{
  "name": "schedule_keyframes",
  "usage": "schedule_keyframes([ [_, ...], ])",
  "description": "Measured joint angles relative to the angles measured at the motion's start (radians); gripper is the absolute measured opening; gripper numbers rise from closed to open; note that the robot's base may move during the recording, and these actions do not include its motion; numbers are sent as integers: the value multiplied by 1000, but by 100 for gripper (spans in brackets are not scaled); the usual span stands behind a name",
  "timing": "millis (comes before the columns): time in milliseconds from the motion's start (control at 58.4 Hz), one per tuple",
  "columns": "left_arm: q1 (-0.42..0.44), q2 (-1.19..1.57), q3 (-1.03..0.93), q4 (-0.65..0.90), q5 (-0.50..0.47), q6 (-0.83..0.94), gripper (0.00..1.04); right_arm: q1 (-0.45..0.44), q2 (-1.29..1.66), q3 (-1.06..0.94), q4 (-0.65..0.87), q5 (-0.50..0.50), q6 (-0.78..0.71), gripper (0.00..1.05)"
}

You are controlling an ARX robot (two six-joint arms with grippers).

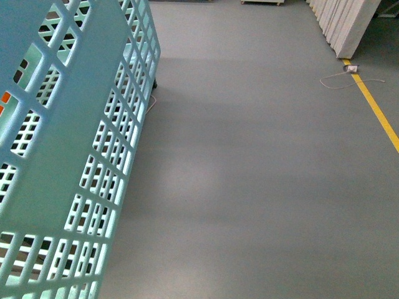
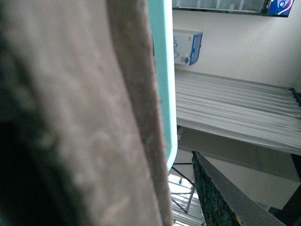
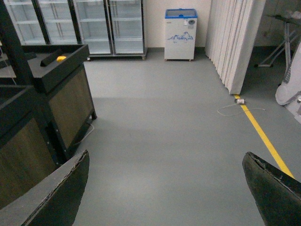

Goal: Pick lemon and mango into basket

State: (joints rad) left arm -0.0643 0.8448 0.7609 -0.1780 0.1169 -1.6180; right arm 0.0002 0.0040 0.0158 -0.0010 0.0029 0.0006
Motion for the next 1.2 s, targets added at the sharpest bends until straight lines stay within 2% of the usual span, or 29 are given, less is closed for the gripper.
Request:
schedule_keyframes([
  [137, -4, 0, 1, 0, 26, -8, 28, 0, -1, 0, 0, 1, 0, 96],
  [326, -3, 1, 1, 0, 2, -10, 28, 0, 0, 0, 0, 1, 0, 96],
  [1200, -1, 1, 2, 0, 3, -2, 28, 0, -1, 0, 0, -1, 0, 96],
])
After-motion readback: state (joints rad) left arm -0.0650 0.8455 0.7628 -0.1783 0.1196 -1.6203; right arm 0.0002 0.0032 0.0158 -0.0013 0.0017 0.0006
